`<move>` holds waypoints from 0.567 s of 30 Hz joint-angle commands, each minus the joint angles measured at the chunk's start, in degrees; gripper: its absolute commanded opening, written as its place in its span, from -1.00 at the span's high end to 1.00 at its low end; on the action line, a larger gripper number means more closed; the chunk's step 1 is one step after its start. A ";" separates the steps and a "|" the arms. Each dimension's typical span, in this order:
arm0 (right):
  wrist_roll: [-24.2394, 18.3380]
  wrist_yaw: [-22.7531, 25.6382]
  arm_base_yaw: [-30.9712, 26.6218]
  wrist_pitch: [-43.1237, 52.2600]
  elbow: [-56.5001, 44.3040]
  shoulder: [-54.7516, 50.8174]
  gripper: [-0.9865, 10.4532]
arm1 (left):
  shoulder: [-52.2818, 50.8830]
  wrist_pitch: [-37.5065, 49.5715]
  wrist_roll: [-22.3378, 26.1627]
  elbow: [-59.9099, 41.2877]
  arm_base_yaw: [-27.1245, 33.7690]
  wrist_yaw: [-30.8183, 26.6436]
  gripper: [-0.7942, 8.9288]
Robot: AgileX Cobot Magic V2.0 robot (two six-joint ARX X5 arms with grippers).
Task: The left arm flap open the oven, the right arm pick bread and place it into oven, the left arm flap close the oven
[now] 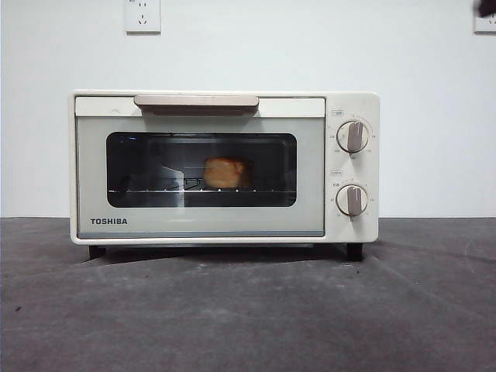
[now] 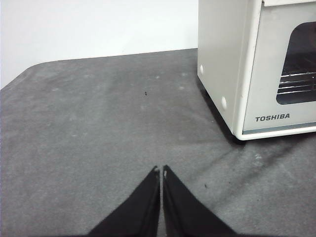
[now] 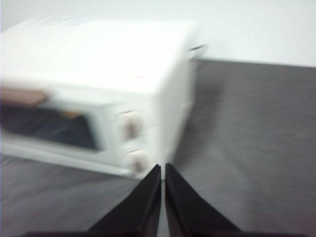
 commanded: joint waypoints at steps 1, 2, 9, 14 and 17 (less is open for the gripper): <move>-0.61 0.15 -6.34 4.20 -3.93 -3.89 0.81 | -0.11 -0.31 0.87 -1.18 0.11 -0.11 0.80; -0.61 0.15 -8.48 6.27 -5.99 -5.62 0.81 | -0.11 -0.31 0.87 -1.18 0.11 -0.13 0.80; -0.57 0.13 -16.52 19.80 -20.55 -16.87 0.81 | -0.11 -0.31 0.87 -1.18 0.11 -0.11 0.80; -0.59 0.17 -17.70 23.19 -28.41 -23.17 0.81 | -0.11 -0.31 0.87 -1.18 0.11 -0.13 0.80; -0.52 0.17 -17.81 23.17 -31.89 -26.18 0.81 | -0.11 -0.31 0.87 -1.18 0.11 -0.11 0.80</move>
